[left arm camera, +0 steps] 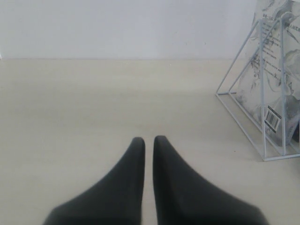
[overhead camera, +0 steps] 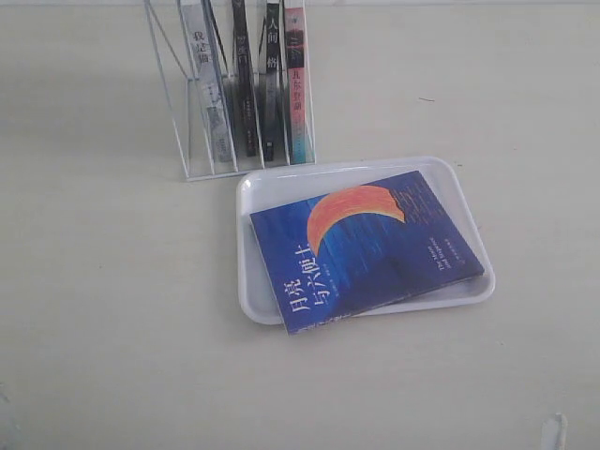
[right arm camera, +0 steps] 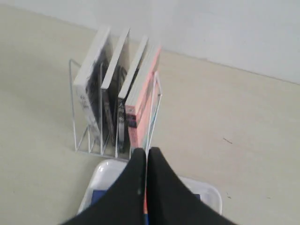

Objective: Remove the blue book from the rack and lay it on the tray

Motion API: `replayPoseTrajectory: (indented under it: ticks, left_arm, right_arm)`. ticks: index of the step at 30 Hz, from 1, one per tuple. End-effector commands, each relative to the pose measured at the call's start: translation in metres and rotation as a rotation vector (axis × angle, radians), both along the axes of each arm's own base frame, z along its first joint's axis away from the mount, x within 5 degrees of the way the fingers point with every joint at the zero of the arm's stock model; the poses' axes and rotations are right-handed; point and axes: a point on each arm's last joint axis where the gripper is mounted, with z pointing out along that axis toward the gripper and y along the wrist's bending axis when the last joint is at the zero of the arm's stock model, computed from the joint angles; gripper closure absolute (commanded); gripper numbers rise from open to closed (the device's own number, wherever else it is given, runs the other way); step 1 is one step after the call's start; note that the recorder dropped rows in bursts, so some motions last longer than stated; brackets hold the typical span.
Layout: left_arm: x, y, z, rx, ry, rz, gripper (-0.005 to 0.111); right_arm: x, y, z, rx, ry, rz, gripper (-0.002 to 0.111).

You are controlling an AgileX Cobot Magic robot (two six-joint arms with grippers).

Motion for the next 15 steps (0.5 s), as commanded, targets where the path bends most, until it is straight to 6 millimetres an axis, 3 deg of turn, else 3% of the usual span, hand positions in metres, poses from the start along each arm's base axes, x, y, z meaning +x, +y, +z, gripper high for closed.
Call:
replayPoseTrajectory:
  ticks: [1, 7, 15]
  left_arm:
    - [0.000, -0.001, -0.001, 0.004, -0.004, -0.011, 0.101]
    - [0.000, -0.001, -0.001, 0.004, -0.004, -0.011, 0.101]
    - [0.000, -0.001, -0.001, 0.004, -0.004, -0.011, 0.101]
  right_arm:
    - [0.001, -0.044, 0.009, 0.054, -0.046, -0.073, 0.108]
    - [-0.008, -0.101, -0.021, 0.144, -0.179, -0.160, 0.108]
    - [-0.063, -0.167, -0.059, 0.318, -0.469, -0.359, 0.108]
